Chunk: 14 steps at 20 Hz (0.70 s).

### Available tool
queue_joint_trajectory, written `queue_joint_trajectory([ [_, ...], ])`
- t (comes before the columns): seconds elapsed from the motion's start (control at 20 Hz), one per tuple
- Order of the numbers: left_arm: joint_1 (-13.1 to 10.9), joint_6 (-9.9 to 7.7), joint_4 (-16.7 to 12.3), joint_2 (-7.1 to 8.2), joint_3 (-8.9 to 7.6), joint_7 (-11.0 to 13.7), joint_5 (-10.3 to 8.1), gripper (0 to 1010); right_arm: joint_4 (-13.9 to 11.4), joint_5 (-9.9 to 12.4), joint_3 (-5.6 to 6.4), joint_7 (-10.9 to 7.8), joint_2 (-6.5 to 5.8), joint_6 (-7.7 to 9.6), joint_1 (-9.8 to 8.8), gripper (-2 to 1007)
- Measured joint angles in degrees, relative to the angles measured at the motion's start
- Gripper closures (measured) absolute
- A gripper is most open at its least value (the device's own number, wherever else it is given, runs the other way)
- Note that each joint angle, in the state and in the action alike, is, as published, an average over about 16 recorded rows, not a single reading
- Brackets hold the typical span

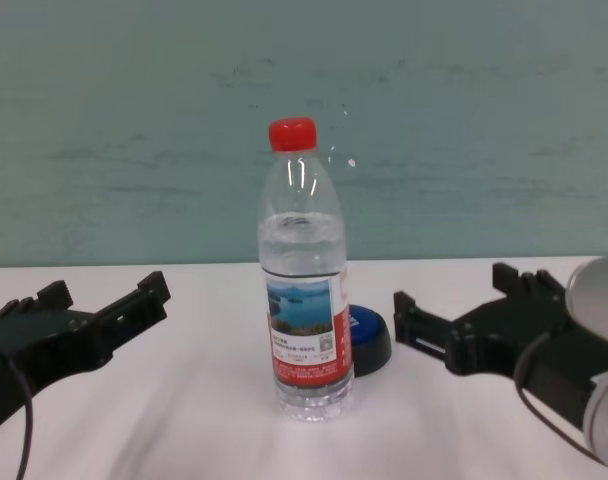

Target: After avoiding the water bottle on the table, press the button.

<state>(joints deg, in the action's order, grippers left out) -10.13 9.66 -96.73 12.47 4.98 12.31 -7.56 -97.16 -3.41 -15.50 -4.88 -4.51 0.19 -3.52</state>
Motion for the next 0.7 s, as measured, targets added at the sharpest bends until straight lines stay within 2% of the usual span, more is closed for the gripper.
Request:
queue_joint_trajectory([
  [0.7, 0.00, 0.00, 0.00, 0.00, 0.00, 0.00, 0.00, 0, 0.17, -0.05, 0.06, -0.12, 0.37, -0.39, -0.38, 1],
])
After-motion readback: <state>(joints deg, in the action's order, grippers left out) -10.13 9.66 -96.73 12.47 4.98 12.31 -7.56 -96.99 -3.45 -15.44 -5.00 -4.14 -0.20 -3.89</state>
